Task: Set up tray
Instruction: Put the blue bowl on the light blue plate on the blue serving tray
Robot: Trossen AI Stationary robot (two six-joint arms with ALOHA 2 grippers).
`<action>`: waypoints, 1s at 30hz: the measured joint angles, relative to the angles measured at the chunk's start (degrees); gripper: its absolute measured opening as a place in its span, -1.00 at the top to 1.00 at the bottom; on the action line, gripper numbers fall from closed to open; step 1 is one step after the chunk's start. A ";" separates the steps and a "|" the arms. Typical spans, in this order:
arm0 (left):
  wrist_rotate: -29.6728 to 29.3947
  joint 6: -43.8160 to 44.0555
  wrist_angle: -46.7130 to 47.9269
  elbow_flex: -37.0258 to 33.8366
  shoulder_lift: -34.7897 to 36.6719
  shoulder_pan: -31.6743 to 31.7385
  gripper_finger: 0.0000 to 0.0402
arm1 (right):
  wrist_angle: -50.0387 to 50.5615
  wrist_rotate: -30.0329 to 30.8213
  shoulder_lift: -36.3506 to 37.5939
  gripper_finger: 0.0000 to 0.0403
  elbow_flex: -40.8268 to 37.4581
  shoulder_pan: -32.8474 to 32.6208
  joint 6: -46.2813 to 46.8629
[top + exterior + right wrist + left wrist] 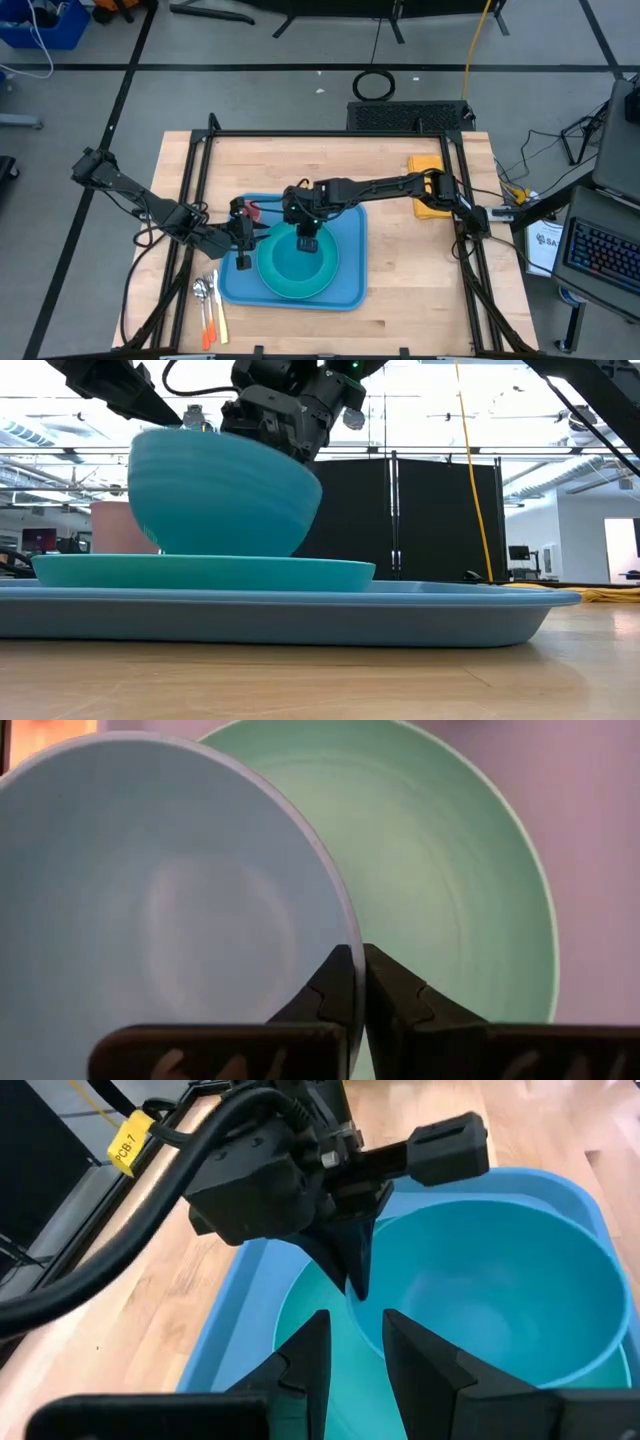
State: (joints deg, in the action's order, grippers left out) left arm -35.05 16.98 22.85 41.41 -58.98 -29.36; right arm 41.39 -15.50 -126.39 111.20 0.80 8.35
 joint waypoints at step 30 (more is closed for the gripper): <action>0.00 -0.03 0.07 0.00 0.00 0.04 0.52 | -3.25 -1.27 0.00 0.57 -2.62 1.11 2.56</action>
State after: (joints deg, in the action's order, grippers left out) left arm -35.05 16.95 22.92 41.41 -58.98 -29.33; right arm 38.14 -16.77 -126.39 108.57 1.91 10.91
